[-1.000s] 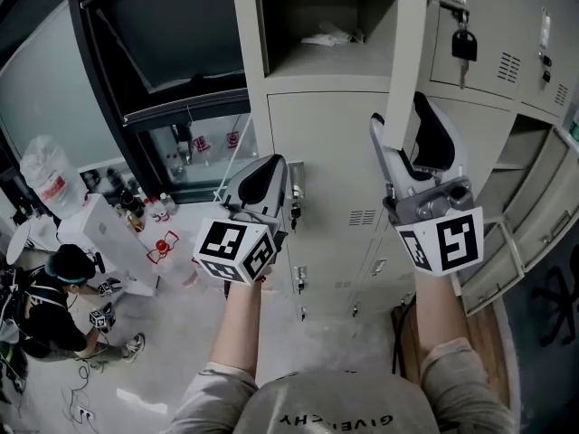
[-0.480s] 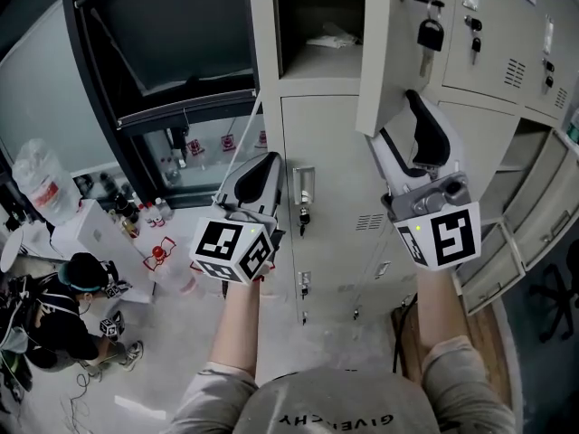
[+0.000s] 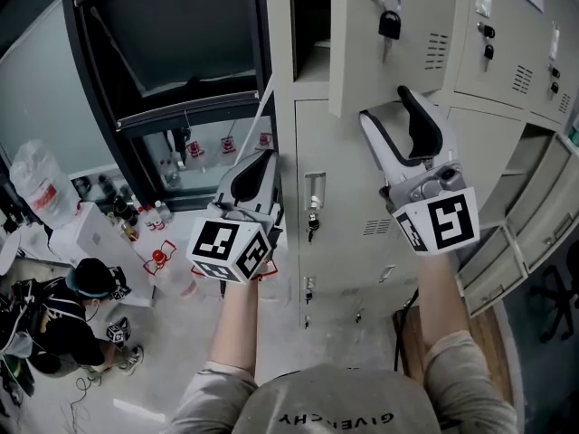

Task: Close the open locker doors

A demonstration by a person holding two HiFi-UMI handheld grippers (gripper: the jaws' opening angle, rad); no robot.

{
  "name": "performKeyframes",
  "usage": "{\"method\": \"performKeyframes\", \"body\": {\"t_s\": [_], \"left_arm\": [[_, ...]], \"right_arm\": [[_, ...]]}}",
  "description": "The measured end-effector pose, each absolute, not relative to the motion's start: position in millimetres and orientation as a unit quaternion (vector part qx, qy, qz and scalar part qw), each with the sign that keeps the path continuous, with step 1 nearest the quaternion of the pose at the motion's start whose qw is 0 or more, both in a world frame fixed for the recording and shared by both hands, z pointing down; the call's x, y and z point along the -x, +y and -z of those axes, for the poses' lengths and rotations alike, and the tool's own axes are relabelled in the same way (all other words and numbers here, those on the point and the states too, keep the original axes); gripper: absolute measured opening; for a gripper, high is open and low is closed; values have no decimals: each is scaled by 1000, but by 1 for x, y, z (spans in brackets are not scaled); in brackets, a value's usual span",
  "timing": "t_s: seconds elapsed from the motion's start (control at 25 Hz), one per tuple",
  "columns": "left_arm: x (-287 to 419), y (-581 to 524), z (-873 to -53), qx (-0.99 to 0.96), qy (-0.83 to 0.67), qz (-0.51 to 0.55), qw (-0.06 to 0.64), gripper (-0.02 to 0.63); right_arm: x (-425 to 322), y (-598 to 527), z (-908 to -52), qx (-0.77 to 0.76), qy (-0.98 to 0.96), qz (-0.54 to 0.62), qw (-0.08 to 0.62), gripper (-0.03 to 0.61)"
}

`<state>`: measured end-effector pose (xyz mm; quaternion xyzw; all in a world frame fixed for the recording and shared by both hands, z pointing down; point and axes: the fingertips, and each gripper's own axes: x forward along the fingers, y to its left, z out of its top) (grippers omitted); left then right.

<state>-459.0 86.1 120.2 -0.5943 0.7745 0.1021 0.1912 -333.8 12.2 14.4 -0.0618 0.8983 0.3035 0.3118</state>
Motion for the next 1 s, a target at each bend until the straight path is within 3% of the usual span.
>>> {"method": "performKeyframes", "body": {"t_s": [1.0], "left_arm": [[497, 86, -112, 607, 765, -109, 187, -3]], "right_arm": [[409, -16, -15, 79, 922, -276, 259, 239]]}}
